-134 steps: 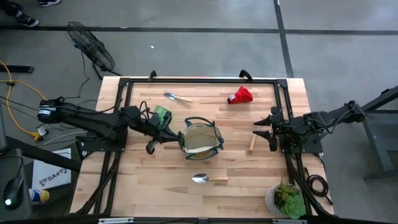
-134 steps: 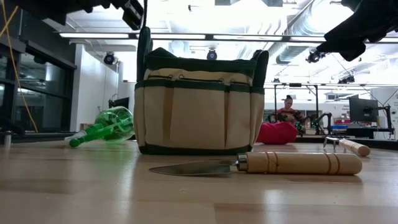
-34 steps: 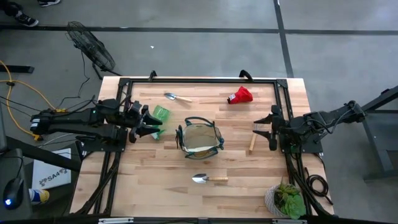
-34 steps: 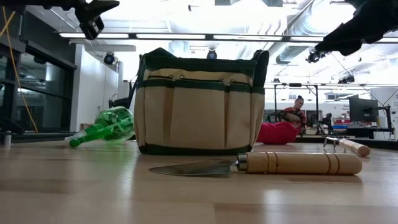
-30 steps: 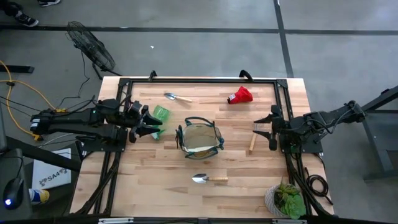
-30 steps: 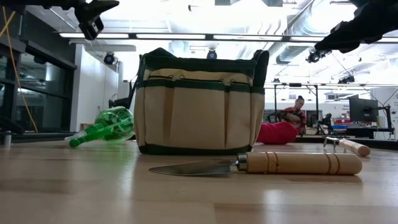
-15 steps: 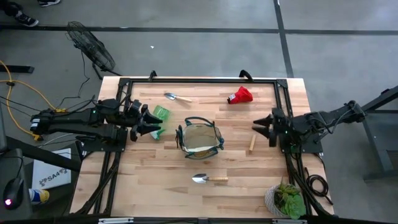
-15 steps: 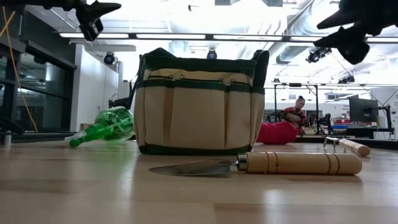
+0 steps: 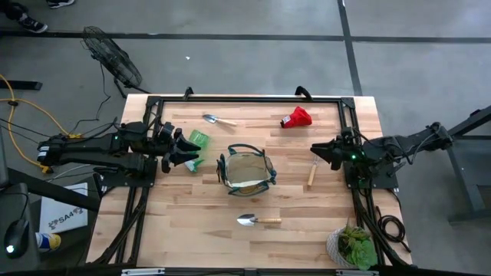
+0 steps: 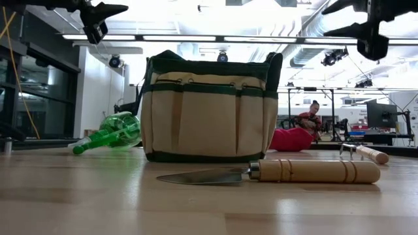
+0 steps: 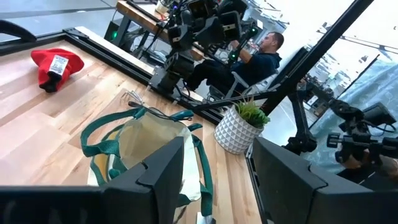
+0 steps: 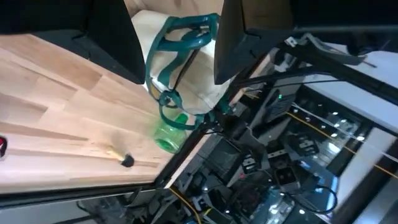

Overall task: Pick & Place Garden tools in Gardening bag
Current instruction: Put the brown hand rake into the gardening bag

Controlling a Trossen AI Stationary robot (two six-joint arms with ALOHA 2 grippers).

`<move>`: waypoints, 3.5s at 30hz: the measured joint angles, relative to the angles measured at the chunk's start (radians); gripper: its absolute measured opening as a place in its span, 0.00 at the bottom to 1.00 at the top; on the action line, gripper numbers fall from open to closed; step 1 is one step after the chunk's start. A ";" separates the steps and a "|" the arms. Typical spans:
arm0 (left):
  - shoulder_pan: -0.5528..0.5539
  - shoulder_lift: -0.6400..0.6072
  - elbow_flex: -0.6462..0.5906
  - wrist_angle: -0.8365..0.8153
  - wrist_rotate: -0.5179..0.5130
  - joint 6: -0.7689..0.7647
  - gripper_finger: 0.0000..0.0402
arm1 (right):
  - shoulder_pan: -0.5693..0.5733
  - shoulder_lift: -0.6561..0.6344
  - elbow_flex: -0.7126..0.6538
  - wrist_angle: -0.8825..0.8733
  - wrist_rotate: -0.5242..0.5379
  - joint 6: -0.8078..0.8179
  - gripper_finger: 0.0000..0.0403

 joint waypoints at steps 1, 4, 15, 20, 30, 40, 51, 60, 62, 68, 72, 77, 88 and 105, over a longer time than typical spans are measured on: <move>0.000 0.000 0.000 0.000 0.000 0.000 0.46 | -0.004 0.024 0.024 -0.019 0.002 0.008 0.45; 0.000 0.000 0.000 0.000 0.000 0.000 0.46 | -0.028 0.107 0.106 -0.127 -0.008 0.064 0.45; 0.000 0.000 0.000 -0.002 0.009 0.003 0.46 | -0.192 0.413 0.380 -0.617 -0.226 0.438 0.45; 0.000 0.000 0.000 -0.002 0.014 0.003 0.46 | -0.266 0.523 0.421 -0.716 -0.353 0.517 0.45; 0.000 0.000 0.000 -0.002 0.084 0.005 0.46 | -0.390 0.746 0.426 -0.789 -0.447 0.501 0.45; 0.000 0.000 0.000 -0.003 0.142 0.006 0.46 | -0.409 0.940 0.426 -0.832 -0.455 0.538 0.45; 0.000 0.000 0.000 -0.090 0.201 0.006 0.46 | -0.409 0.999 0.316 -0.754 -0.514 0.633 0.45; 0.000 0.000 0.000 -0.145 0.212 0.006 0.46 | -0.357 0.999 0.244 -0.623 -0.577 0.753 0.45; 0.000 0.000 0.000 -0.145 0.212 0.005 0.46 | -0.328 0.999 0.240 -0.623 -0.578 0.793 0.45; 0.000 0.000 0.000 -0.155 0.211 0.012 0.46 | -0.244 1.003 0.239 -0.619 -0.560 0.905 0.45; 0.000 0.000 0.000 -0.160 0.211 0.014 0.46 | -0.210 1.003 0.238 -0.617 -0.544 0.961 0.45; 0.000 0.000 0.000 -0.160 0.215 0.014 0.46 | -0.184 1.003 0.213 -0.587 -0.541 1.012 0.45; 0.000 0.000 0.000 -0.161 0.217 0.014 0.46 | -0.184 1.001 0.135 -0.435 -0.549 1.043 0.45; 0.000 0.000 0.000 -0.161 0.217 0.014 0.46 | -0.184 1.002 0.134 -0.432 -0.547 0.983 0.14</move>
